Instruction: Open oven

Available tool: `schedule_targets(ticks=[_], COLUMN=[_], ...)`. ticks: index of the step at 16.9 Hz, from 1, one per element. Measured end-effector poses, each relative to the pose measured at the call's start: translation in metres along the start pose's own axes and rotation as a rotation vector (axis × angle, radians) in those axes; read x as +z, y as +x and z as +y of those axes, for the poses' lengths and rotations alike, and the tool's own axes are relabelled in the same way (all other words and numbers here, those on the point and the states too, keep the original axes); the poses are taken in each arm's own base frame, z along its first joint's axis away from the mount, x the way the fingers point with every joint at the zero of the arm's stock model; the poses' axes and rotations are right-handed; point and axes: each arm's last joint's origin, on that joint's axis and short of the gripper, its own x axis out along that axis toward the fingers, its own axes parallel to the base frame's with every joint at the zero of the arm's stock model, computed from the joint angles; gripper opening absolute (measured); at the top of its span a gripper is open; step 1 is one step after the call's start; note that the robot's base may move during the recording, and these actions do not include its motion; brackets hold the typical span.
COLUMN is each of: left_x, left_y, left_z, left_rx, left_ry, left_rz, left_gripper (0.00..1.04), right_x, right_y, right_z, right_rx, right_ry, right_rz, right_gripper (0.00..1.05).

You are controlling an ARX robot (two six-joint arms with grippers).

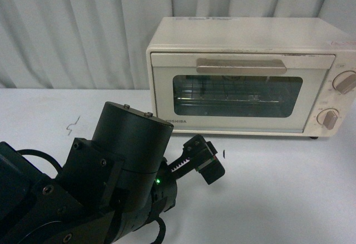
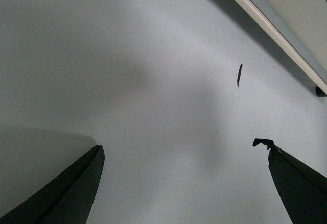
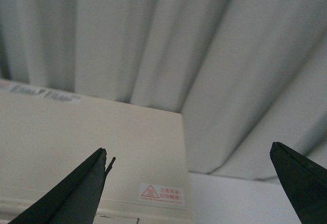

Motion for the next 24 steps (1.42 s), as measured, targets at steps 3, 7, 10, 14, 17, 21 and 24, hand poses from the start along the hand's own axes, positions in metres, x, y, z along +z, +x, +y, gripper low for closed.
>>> schedule_targets(ticks=[3, 7, 10, 14, 17, 21, 24], left_x=[0.0, 0.0, 0.0, 0.0, 0.0, 0.0, 0.0], left_y=[0.0, 0.0, 0.0, 0.0, 0.0, 0.0, 0.0], left_z=[0.0, 0.0, 0.0, 0.0, 0.0, 0.0, 0.0], left_rx=[0.0, 0.001, 0.001, 0.0, 0.001, 0.0, 0.0], left_ry=[0.0, 0.0, 0.0, 0.0, 0.0, 0.0, 0.0], left_rz=[-0.001, 0.0, 0.0, 0.0, -0.001, -0.001, -0.001], left_gripper=[0.98, 0.98, 0.98, 0.98, 0.98, 0.98, 0.98], right_x=[-0.002, -0.018, -0.041, -0.058, -0.069, -0.07, -0.071], right_y=[0.019, 0.03, 0.032, 0.036, 0.045, 0.062, 0.068], right_z=[0.023, 0.043, 0.057, 0.066, 0.073, 0.086, 0.088], right_rx=[0.119, 0.241, 0.43, 0.54, 0.6, 0.637, 0.648], right_ry=[-0.26, -0.634, -0.937, -0.982, -1.004, -1.006, -1.005], right_rz=[0.026, 0.026, 0.034, 0.048, 0.053, 0.022, 0.038], right_gripper=[0.86, 0.48, 0.02, 0.02, 0.02, 0.02, 0.02])
